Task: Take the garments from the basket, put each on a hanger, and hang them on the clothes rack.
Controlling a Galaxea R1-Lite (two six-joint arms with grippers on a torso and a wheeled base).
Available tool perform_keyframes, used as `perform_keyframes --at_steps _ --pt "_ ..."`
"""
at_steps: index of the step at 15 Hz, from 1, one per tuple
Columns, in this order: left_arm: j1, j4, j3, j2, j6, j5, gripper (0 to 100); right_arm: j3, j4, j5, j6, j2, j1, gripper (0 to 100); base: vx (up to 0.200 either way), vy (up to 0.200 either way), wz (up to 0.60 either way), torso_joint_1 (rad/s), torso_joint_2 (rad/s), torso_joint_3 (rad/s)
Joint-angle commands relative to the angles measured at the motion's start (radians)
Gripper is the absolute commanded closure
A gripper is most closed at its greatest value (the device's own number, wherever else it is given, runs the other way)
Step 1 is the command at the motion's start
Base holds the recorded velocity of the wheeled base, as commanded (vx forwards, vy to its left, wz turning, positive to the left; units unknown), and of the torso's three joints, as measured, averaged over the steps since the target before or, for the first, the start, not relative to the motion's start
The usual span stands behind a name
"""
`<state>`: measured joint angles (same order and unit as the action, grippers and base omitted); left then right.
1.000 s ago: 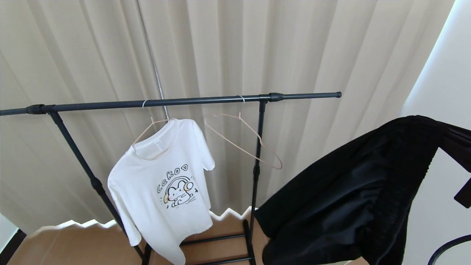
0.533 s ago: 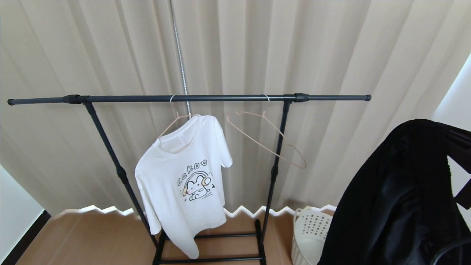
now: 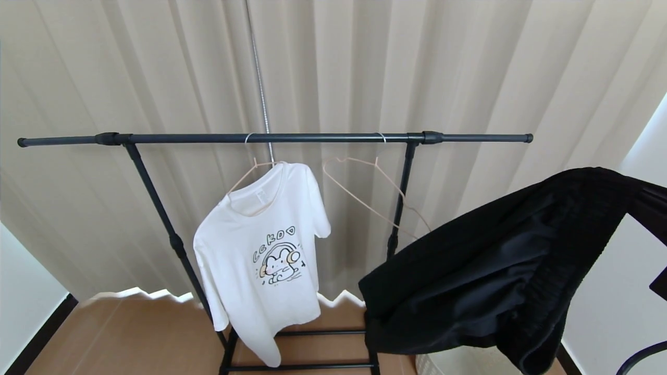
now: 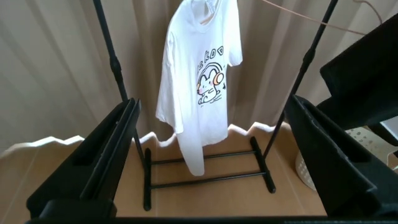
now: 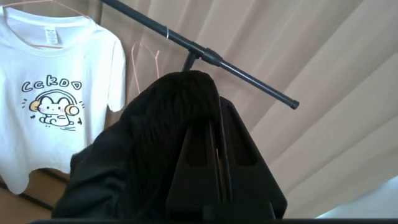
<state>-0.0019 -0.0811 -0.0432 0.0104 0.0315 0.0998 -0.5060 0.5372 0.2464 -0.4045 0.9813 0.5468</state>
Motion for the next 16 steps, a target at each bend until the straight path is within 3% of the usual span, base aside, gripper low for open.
perform_keyframes --at_steps 1,4,6,7,9,11,13,16 --pt "0.003 0.004 -0.087 0.272 0.03 0.006 0 -0.069 -0.017 0.004 0.092 0.097 0.111 100 0.0 0.0 0.0 0.0 0.0 0.0" --pt "-0.044 0.006 -0.296 0.701 -0.074 0.023 0 -0.391 -0.322 -0.009 0.377 0.366 0.159 100 0.0 0.0 0.0 0.0 0.0 0.0" --pt "-0.164 0.004 -0.438 0.888 -0.157 0.018 0 -0.559 -0.411 -0.062 0.437 0.527 0.162 100 0.0 0.0 0.0 0.0 0.0 0.0" --pt "-0.222 0.004 -0.472 0.93 -0.18 0.017 0 -0.586 -0.41 -0.065 0.44 0.568 0.162 100 0.0 0.0 0.0 0.0 0.0 0.0" --pt "-0.443 0.017 -0.575 1.093 -0.263 -0.037 0 -0.614 -0.373 -0.064 0.458 0.66 0.162 100 0.0 0.0 0.0 0.0 0.0 0.0" --pt "-0.573 0.095 -0.676 1.297 -0.301 -0.084 0 -0.611 -0.258 -0.053 0.487 0.754 0.162 100 0.0 0.0 0.0 0.0 0.0 0.0" --pt "-0.609 0.141 -0.742 1.41 -0.298 -0.084 0 -0.615 -0.209 -0.044 0.509 0.8 0.16 100 0.0 0.0 0.0 0.0 0.0 0.0" --pt "-0.616 0.193 -0.834 1.605 -0.301 -0.086 0 -0.686 -0.203 0.039 0.516 0.846 0.16 100 0.0 0.0 0.0 0.0 0.0 0.0"
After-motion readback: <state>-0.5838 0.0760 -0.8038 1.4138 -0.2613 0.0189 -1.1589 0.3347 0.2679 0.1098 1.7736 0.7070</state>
